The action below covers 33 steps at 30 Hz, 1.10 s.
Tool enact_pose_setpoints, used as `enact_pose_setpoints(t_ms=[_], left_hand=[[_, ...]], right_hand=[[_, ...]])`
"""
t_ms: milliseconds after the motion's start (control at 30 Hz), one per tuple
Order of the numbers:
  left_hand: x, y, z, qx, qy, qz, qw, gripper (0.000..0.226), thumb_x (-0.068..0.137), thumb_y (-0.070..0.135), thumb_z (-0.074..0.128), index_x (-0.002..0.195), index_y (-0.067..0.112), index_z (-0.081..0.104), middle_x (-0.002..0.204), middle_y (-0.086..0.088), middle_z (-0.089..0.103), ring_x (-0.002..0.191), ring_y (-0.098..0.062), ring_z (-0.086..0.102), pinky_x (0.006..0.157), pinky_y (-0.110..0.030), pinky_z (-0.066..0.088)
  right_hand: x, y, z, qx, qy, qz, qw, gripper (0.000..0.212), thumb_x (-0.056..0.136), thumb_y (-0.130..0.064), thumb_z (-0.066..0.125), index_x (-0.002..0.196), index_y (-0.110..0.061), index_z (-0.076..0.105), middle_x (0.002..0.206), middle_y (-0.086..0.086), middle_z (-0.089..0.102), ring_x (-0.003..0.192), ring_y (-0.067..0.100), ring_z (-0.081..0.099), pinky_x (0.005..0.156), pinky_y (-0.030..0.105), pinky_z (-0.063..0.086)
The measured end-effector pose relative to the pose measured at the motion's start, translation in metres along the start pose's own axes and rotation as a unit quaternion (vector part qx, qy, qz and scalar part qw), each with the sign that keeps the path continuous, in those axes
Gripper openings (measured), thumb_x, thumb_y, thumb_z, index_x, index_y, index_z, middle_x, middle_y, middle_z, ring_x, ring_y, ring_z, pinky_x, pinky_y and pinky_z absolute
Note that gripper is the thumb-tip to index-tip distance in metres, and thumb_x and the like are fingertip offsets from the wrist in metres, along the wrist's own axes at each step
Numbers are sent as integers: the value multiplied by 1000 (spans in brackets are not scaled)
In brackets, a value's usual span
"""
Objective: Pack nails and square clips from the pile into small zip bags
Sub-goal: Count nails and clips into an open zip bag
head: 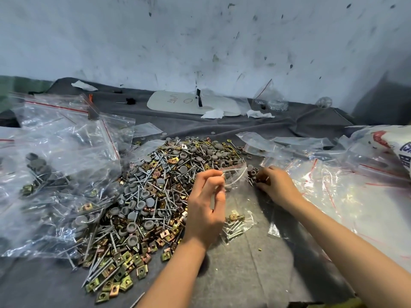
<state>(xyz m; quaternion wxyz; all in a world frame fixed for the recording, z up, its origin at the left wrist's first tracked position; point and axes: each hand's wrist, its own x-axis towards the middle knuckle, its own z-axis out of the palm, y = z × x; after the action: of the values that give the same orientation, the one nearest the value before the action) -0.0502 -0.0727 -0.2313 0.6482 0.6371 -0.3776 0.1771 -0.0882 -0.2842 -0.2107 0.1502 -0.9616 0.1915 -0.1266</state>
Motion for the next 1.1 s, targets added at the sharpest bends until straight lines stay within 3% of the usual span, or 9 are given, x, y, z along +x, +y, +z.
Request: enact_pose_setpoints(t_ms=[300, 367, 467, 533, 633, 767, 867, 1000, 1100], left_hand=[[0, -1, 0, 5, -2, -7, 1000, 13, 85, 13, 45, 91, 13, 56, 103, -3, 55, 78, -1, 52, 71, -12, 44], [0, 0, 0, 6, -6, -10, 1000, 14, 85, 13, 45, 91, 10, 57, 103, -4, 55, 79, -1, 52, 72, -11, 43], [1, 4, -2, 12, -7, -8, 1000, 14, 85, 12, 45, 92, 8, 57, 104, -4, 55, 83, -1, 52, 74, -12, 44], [1, 6, -4, 15, -7, -1, 1000, 15, 85, 13, 45, 94, 10, 56, 106, -4, 54, 88, -5, 54, 77, -17, 47], [2, 10, -6, 21, -3, 15, 1000, 17, 83, 13, 44, 97, 14, 53, 108, -5, 54, 94, -5, 54, 82, -13, 46], [2, 12, -7, 19, -2, 7, 1000, 17, 84, 11, 45, 94, 6, 58, 107, -5, 54, 89, -5, 55, 78, -15, 48], [2, 11, -7, 30, -8, 2, 1000, 17, 84, 11, 45, 93, 4, 58, 107, -5, 54, 91, -6, 55, 80, -16, 48], [0, 10, -5, 49, -29, -1, 998, 15, 90, 14, 45, 95, 6, 55, 102, -5, 53, 82, -11, 56, 75, -12, 45], [-2, 8, -3, 76, -58, -17, 995, 11, 87, 3, 50, 93, -2, 58, 99, -9, 53, 80, -14, 53, 75, -11, 41]], right_hand=[[5, -6, -13, -97, 16, -37, 994, 13, 91, -13, 60, 99, -4, 64, 103, 12, 63, 93, 29, 58, 77, 35, 46], [2, -20, -30, 27, 87, -43, 995, 7, 90, -10, 63, 94, -6, 66, 92, 8, 67, 84, 22, 62, 73, 29, 47], [-5, -57, -68, 204, 149, -114, 961, 9, 86, -10, 67, 89, -18, 66, 80, -10, 65, 70, -2, 58, 67, 14, 48], [-12, -82, -87, 220, 132, -177, 950, 10, 85, -9, 69, 86, -19, 67, 80, -11, 65, 71, 2, 57, 67, 14, 47], [-19, -102, -96, 145, 48, -219, 964, 5, 83, -11, 72, 86, -15, 72, 90, -3, 63, 82, 10, 58, 74, 19, 45], [-21, -102, -95, 214, 42, -169, 961, 6, 87, -14, 67, 91, -14, 72, 92, -1, 66, 88, 17, 63, 79, 29, 51], [-16, -106, -92, 245, 67, -134, 958, 6, 88, -16, 66, 90, -15, 72, 86, -5, 69, 83, 13, 65, 75, 27, 53], [1, -125, -70, 127, 34, -140, 981, 6, 85, -15, 69, 89, -15, 73, 86, -3, 71, 76, 10, 61, 71, 19, 48], [16, -136, -42, 33, -29, -94, 995, 9, 84, -15, 68, 92, -14, 73, 95, 5, 71, 90, 19, 63, 84, 32, 51]])
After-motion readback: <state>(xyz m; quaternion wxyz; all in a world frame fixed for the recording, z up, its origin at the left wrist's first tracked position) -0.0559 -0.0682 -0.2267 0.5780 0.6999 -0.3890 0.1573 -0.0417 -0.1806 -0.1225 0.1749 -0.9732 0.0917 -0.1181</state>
